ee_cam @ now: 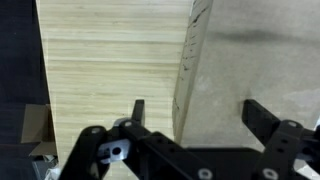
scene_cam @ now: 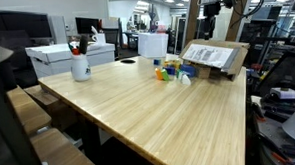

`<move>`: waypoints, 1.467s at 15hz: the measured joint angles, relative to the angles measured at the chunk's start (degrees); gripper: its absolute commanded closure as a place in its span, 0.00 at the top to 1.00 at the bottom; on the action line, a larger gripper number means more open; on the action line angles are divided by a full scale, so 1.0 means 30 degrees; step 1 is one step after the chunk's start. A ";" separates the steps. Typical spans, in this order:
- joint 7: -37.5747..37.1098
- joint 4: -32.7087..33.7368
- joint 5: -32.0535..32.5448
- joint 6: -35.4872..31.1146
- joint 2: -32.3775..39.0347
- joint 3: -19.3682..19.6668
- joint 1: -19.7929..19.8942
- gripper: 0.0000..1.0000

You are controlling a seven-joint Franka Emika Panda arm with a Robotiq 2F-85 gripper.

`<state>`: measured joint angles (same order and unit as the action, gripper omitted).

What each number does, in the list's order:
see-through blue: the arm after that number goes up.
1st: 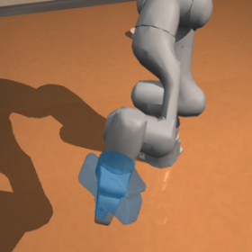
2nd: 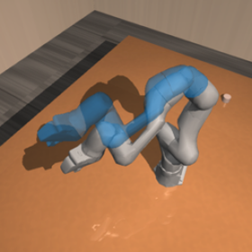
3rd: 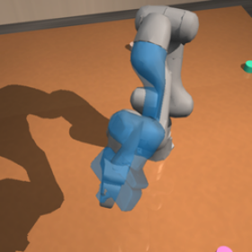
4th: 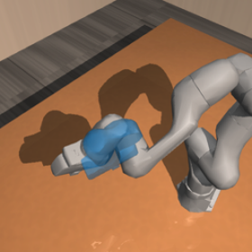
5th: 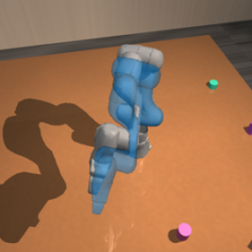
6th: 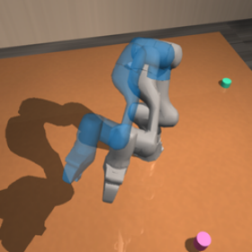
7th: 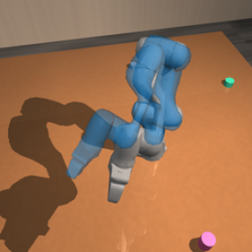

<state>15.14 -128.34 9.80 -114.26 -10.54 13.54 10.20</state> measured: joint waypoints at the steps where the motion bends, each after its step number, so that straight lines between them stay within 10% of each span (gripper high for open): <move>1: 0.0000 0.0002 -0.0132 -0.0109 0.0031 -0.0014 -0.0003 1.00; 22: -0.1137 0.1356 -0.0824 -0.4017 0.1891 -0.0827 -0.0026 1.00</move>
<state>11.73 -124.27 7.33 -126.31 -4.87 11.06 10.13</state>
